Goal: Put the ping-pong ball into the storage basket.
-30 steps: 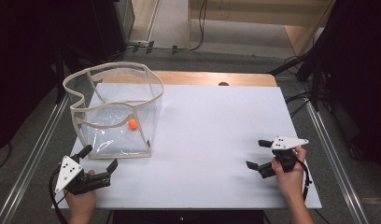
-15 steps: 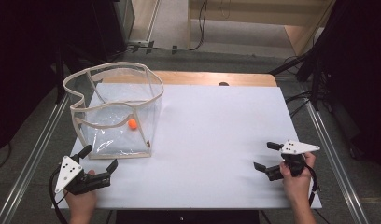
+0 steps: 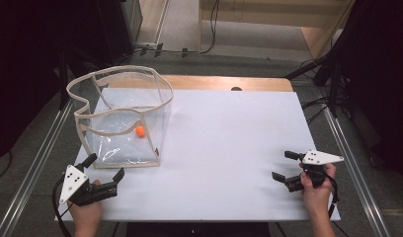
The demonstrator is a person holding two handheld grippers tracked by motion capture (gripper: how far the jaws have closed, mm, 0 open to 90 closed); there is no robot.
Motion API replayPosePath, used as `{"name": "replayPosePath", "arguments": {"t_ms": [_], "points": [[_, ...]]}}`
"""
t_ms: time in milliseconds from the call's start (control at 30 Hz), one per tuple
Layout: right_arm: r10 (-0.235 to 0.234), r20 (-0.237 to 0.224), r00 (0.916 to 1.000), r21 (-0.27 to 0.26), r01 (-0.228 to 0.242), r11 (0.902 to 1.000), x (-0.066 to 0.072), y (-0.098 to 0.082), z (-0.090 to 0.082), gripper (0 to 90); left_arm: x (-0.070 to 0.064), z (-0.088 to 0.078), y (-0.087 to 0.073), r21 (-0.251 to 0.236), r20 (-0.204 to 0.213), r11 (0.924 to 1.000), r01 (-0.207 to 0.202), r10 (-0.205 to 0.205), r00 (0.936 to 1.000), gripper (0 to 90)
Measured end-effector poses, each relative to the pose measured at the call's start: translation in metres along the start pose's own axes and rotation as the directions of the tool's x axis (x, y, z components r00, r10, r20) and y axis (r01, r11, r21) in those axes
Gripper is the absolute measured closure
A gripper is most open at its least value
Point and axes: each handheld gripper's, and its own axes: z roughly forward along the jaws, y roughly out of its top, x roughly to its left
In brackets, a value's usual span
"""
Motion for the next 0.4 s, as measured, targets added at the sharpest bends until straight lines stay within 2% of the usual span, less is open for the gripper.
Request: {"name": "replayPosePath", "arguments": {"t_ms": [133, 400], "points": [[-0.005, -0.005, 1.0, 0.002, 0.005, 1.0, 0.0006, -0.0005, 0.0019, 0.0, -0.0004, -0.0017, -0.0005, -0.005, -0.002, 1.0, -0.005, 0.005, 1.0, 0.0], [0.017, -0.005, 0.9998, -0.019, -0.017, 0.9997, -0.0017, -0.0024, 0.0005, 0.0, -0.004, 0.0011, -0.0003, 0.007, -0.001, 0.9994, -0.033, 0.033, 0.9994, 0.0]]}}
